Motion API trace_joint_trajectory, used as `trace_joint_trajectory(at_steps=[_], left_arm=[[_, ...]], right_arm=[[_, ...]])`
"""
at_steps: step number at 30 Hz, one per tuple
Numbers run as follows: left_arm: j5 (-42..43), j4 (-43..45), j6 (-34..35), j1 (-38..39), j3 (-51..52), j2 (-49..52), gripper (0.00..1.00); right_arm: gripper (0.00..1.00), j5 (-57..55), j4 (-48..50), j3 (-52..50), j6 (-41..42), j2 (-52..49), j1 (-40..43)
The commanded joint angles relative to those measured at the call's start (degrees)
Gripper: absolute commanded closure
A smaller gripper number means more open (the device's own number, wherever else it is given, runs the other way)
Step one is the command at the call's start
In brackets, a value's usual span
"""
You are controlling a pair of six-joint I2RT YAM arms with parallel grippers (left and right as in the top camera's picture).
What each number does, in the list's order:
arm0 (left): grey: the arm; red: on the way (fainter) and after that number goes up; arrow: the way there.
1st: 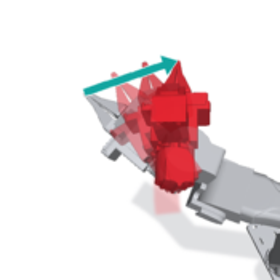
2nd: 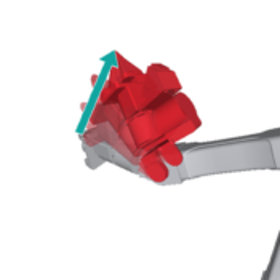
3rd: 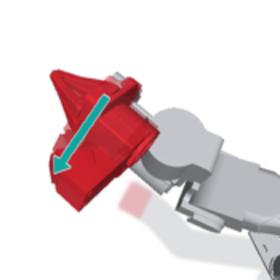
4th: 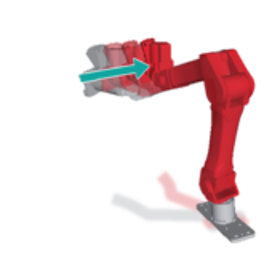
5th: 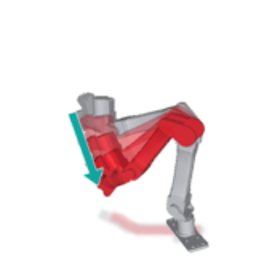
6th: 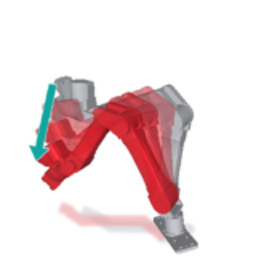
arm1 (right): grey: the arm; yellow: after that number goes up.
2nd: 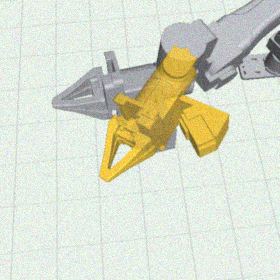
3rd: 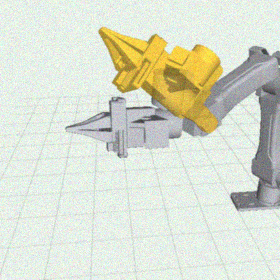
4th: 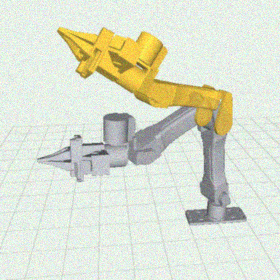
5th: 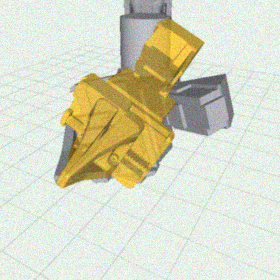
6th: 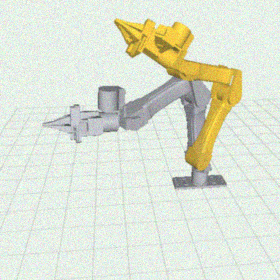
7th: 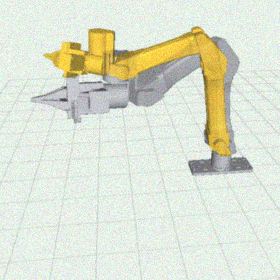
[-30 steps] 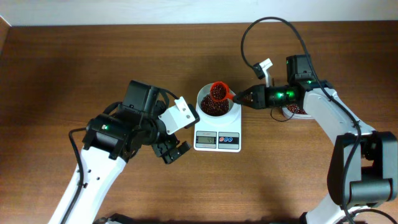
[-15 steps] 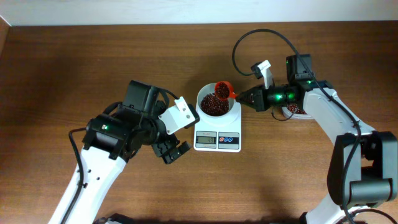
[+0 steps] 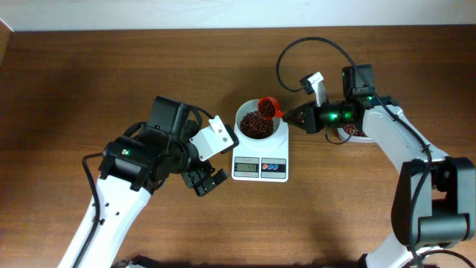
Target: Scoop and weigh 50g on scale
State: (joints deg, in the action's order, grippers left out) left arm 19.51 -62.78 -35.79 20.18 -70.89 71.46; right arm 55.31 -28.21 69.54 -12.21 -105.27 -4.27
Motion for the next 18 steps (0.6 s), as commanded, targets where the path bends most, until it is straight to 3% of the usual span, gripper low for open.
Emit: trace_joint_trajectory(at_steps=[1,18], left_arm=[[0.6,0.1,0.2,-0.1,-0.5,-0.9,0.01],[0.6,0.1,0.2,-0.1,-0.5,-0.9,0.01]], right_arm=[[0.96,-0.2,0.5,0.2,0.9,-0.6,-0.3],[0.96,-0.1,1.2,0.2,0.5,-0.6,-1.0]])
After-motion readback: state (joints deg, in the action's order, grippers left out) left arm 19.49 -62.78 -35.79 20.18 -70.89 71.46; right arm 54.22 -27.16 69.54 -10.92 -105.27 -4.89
